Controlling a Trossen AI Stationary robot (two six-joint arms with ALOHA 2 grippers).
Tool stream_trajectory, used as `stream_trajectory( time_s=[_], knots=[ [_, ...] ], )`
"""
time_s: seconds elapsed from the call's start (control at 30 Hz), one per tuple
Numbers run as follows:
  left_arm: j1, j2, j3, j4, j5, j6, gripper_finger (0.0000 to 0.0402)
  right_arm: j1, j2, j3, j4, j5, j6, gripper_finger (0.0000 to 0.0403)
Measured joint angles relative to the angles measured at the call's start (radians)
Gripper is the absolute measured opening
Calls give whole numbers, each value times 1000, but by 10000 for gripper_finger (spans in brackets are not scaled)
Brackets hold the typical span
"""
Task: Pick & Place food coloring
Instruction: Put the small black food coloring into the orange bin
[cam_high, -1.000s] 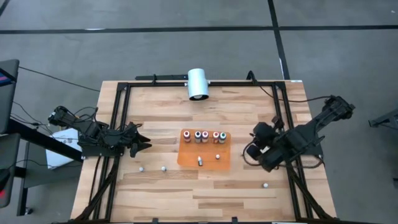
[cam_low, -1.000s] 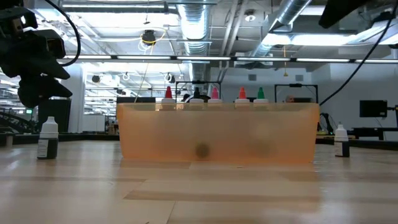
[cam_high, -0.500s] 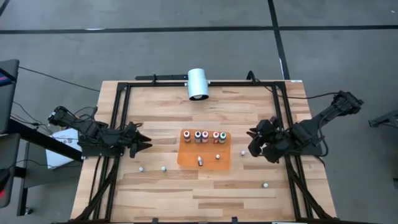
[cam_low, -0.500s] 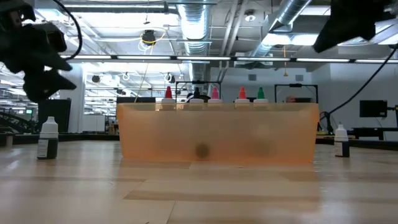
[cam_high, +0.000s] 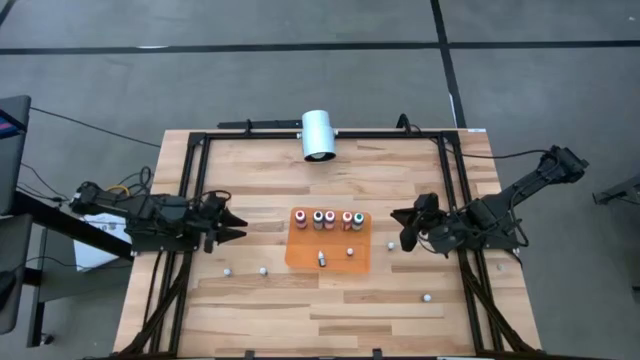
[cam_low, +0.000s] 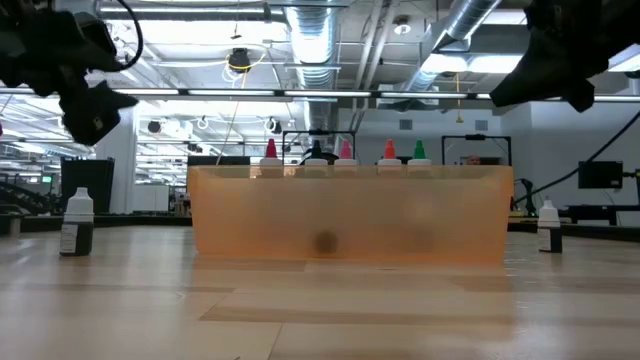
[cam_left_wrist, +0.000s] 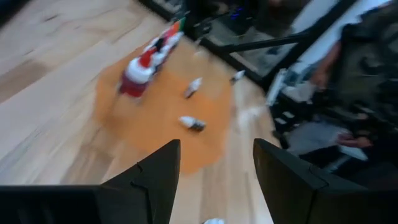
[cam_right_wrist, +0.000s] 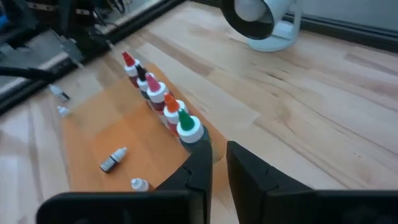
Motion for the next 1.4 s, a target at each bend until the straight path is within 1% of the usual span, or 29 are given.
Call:
stream_trajectory(
  time_s=[0.1, 0.23, 0.37, 0.43, 0.6, 0.73, 0.93, 1.1, 1.23, 1.33, 1.4],
  knots=[
    [28, 0, 0, 38, 78, 17, 194, 0, -34, -42, 66, 0, -27, 30],
    [46, 0, 0, 37, 158, 9, 194, -1, -67, -79, 106, 2, -36, 14],
    [48, 7, 0, 39, 187, -3, 194, -1, -95, -107, 111, 6, -36, 2],
    [47, 19, 0, 40, 201, -8, 194, -1, -106, -113, 111, 30, -36, 1],
    [47, 77, 0, 53, 251, -20, 194, -1, -127, -114, 95, 96, -49, 0],
    [47, 135, 8, 72, 294, -23, 194, 1, -159, -114, 96, 105, -62, 0],
    [48, 244, 107, -12, 300, 34, 194, 20, -190, -114, 96, 105, -70, 0],
    [49, 324, 196, -133, 260, 93, 194, 18, -224, -114, 85, 105, -62, 1],
    [50, 365, 234, -171, 247, 122, 194, -7, -267, -114, -21, 93, -56, 1],
    [50, 388, 245, -173, 245, 134, 194, -14, -308, -114, -92, 86, 40, 1],
    [50, 403, 251, -173, 245, 133, 194, -13, -341, -114, -119, 101, 40, 1]
  ],
)
